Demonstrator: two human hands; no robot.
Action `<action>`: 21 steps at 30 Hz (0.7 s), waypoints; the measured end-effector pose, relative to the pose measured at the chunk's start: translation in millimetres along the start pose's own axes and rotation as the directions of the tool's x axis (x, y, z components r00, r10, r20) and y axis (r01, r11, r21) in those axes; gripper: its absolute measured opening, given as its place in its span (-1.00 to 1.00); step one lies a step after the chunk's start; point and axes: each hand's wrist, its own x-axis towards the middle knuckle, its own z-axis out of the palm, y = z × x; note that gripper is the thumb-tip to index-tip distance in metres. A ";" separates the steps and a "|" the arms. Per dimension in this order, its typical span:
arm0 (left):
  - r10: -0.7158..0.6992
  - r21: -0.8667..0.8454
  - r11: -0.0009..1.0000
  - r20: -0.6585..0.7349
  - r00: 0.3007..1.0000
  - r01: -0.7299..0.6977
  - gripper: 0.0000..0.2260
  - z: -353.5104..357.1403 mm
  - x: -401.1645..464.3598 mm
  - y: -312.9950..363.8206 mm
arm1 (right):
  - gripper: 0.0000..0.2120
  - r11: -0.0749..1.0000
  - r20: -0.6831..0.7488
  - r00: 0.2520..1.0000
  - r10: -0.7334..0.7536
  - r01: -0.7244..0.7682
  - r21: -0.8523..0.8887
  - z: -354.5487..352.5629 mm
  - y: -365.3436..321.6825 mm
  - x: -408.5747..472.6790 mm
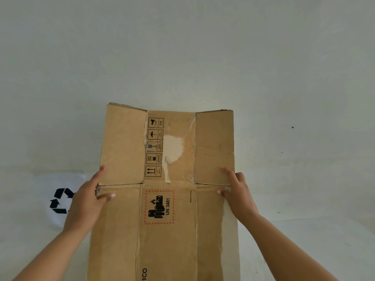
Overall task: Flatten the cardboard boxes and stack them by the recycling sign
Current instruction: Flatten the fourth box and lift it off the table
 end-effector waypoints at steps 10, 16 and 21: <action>-0.017 0.005 1.000 -0.045 0.999 0.017 -0.28 -50.3 25.2 -49.7 | -0.43 0.999 0.021 0.999 0.031 -0.032 0.028 37.6 -61.6 16.6; 0.004 -0.027 1.000 -0.021 1.000 -0.004 -0.29 -102.3 34.3 -107.4 | -0.43 0.999 0.005 0.999 0.042 -0.042 0.020 89.3 -115.8 -9.4; -0.008 -0.012 1.000 0.047 0.999 0.008 -0.28 -163.1 46.2 -172.0 | -0.43 0.995 0.007 0.995 0.096 -0.096 0.039 157.0 -171.1 -44.5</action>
